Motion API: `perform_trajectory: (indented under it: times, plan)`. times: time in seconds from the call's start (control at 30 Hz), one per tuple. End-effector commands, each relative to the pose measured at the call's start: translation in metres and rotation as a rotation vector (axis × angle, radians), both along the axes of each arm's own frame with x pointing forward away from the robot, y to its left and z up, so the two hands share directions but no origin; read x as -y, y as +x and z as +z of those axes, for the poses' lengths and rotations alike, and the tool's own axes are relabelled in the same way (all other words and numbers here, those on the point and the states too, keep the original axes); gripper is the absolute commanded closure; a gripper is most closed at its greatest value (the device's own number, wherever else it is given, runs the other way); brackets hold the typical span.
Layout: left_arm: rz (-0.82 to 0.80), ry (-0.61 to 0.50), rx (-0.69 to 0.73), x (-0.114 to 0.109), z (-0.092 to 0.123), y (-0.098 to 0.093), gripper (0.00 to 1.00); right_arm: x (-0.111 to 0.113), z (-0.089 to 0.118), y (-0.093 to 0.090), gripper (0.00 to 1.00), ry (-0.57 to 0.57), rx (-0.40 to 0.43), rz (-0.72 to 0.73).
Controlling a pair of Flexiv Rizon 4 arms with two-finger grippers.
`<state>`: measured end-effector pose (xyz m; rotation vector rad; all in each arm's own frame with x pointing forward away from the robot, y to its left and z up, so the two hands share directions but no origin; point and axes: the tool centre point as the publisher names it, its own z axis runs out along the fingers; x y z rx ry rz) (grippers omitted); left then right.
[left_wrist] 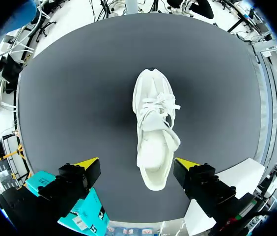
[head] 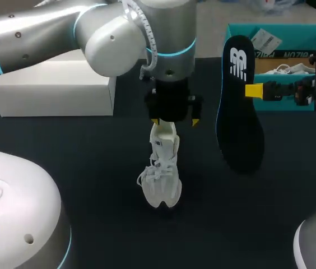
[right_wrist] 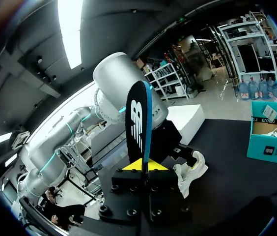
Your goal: Take the shoe out of the shoebox, open the shoe tongue, remove and reinsert the insole, then place the shoe into the shoebox
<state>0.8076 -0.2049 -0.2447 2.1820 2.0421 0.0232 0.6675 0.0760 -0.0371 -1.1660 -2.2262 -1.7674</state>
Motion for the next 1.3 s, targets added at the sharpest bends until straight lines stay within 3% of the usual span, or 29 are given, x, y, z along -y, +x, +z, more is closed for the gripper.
perform_trajectory:
  times: [0.03, 0.1, 0.23, 0.33, 0.67, 0.73, 1.13, 1.23, 1.3]
  plan:
    - [-0.03, -0.284, 0.034, -0.049, 0.01, -0.001, 0.0, 0.002, -0.003, -0.008, 1.0, 0.004, 0.005, -0.01]
    - [-0.057, -0.354, 0.026, -0.058, 0.009, 0.001, 0.0, 0.002, -0.003, -0.008, 1.0, 0.004, 0.005, -0.01]
    - [-0.101, -0.456, 0.01, -0.073, 0.008, 0.002, 0.0, 0.006, -0.009, 0.013, 1.0, 0.073, -0.166, -0.136]
    - [-0.132, -0.524, 0.002, -0.079, 0.01, 0.001, 0.0, 0.009, -0.01, 0.032, 1.0, 0.044, -0.263, -0.184]
    - [-0.217, -0.779, 0.025, -0.092, 0.024, -0.003, 0.0, 0.023, 0.001, 0.093, 1.0, 0.103, -0.445, -0.278]
    - [-0.283, -0.77, -0.007, -0.093, 0.029, -0.004, 0.0, 0.025, 0.003, 0.101, 1.0, 0.098, -0.456, -0.36]
    - [-0.283, -0.77, -0.007, -0.093, 0.029, -0.004, 0.0, 0.025, 0.003, 0.101, 1.0, 0.098, -0.456, -0.36]
    - [-0.176, -0.919, 0.105, -0.093, 0.032, -0.003, 0.0, 0.025, 0.003, 0.101, 1.0, 0.098, -0.456, -0.36]
    - [-0.133, -1.018, 0.192, -0.092, 0.044, 0.0, 0.0, 0.02, -0.002, 0.104, 1.0, 0.15, -0.605, -0.405]
